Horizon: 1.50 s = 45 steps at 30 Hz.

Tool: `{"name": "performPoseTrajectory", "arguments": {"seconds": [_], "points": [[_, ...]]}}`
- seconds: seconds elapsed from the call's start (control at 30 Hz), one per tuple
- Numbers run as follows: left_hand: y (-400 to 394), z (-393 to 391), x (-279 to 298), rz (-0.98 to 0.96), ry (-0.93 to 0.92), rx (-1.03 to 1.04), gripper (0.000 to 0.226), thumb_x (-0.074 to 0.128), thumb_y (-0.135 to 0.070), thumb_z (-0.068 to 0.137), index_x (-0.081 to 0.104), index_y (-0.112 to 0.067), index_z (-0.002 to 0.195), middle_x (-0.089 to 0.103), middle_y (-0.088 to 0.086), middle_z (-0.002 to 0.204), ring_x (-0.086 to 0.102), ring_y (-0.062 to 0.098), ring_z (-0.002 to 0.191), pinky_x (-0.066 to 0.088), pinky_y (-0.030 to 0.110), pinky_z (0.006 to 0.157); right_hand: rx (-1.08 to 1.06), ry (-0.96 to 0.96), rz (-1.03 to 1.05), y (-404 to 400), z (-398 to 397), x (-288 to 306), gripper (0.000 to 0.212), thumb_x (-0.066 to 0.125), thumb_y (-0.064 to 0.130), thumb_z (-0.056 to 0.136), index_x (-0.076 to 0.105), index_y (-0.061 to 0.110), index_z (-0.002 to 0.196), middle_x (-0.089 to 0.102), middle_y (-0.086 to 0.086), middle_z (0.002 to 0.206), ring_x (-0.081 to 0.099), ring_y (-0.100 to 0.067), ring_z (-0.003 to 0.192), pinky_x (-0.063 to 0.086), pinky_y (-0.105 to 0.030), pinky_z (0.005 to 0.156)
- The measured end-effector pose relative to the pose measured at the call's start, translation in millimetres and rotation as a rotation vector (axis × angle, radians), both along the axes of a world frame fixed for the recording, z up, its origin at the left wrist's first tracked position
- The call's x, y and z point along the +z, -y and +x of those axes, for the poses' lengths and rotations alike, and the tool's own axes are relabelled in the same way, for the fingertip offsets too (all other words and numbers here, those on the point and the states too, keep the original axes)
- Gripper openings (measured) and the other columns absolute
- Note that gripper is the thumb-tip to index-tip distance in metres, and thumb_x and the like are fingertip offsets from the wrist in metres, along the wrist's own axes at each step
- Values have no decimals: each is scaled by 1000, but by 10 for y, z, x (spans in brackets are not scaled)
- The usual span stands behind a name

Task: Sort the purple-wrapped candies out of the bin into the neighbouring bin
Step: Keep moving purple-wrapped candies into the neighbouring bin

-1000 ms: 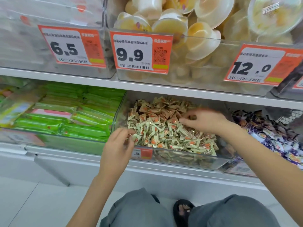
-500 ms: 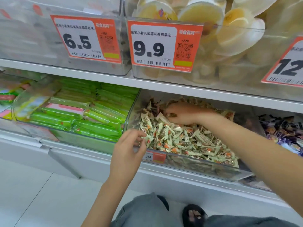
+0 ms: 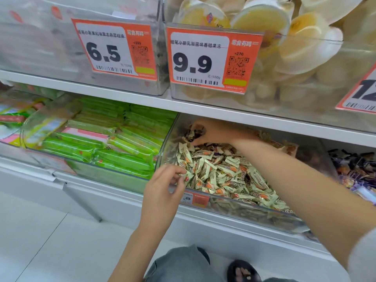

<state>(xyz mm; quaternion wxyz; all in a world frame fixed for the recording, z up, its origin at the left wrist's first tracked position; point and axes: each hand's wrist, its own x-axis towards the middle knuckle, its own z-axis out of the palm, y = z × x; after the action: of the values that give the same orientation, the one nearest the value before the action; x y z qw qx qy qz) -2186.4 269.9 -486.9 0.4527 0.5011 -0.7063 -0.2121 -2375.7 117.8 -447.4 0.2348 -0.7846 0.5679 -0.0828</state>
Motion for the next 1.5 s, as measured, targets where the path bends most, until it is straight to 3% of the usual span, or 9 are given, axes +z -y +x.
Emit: {"name": "performPoseTrajectory", "arguments": {"seconds": [0.1,0.3,0.43,0.77,1.03,1.13,1.23,1.37,1.5], "points": [[10,14,-1,-4,-1,-4,21,66,4,81,66,-15,90,57,-13,87,57,2,81,44,7,69,-60,-109,-49,93,80,-248,74,80,41,70,49,10,130,56,-7,129,53,-25,115,42,-28,89],[9,-3,-19,-7,-16,14,23,66,6,80,66,-15,90,58,-13,87,57,2,82,44,8,71,-97,208,-134,20,77,-314,43,77,24,78,63,14,117,61,-3,121,54,-16,110,35,-22,85],[1,17,2,6,-24,-11,23,65,3,81,66,-17,91,59,-13,87,58,3,82,45,10,72,-130,331,-39,-110,87,-186,21,70,17,85,68,9,103,68,0,100,61,-7,80,46,-25,76],[-3,-157,121,58,58,-69,24,63,-6,83,65,-23,99,62,-11,101,53,9,102,40,20,85,-509,1141,376,-966,-273,255,33,58,9,92,48,6,123,61,-13,107,61,-10,71,50,-17,60],[1,-372,201,84,224,-210,14,61,-11,86,68,-19,96,61,-12,97,55,11,100,41,25,80,-855,541,-537,-2239,-1219,308,13,56,23,92,44,27,93,54,4,74,48,-6,56,39,-25,51],[-32,-342,207,76,239,-179,11,63,-9,84,70,-16,90,65,-8,94,58,16,96,43,28,79,-853,299,-378,-2531,-1618,276,25,52,21,95,42,24,117,59,-4,105,57,-22,93,43,-30,66],[-31,-268,212,78,229,-154,12,64,-8,84,70,-17,88,67,-7,94,60,17,95,46,30,80,-736,327,-330,-2594,-1637,284,53,55,12,93,33,22,140,42,8,141,37,-6,130,31,-24,101],[20,-208,224,91,252,-123,12,63,-10,85,69,-20,89,67,-6,95,58,18,96,43,29,77,-517,342,-455,-2256,-1161,359,46,55,11,87,47,31,128,53,17,127,51,15,102,37,-8,93],[93,-226,245,79,280,-175,14,62,-8,84,68,-16,93,63,-5,95,56,18,100,42,29,82,-299,64,-297,-1513,-672,287,48,54,30,93,41,30,139,54,4,136,60,-3,75,43,-9,73]]}}
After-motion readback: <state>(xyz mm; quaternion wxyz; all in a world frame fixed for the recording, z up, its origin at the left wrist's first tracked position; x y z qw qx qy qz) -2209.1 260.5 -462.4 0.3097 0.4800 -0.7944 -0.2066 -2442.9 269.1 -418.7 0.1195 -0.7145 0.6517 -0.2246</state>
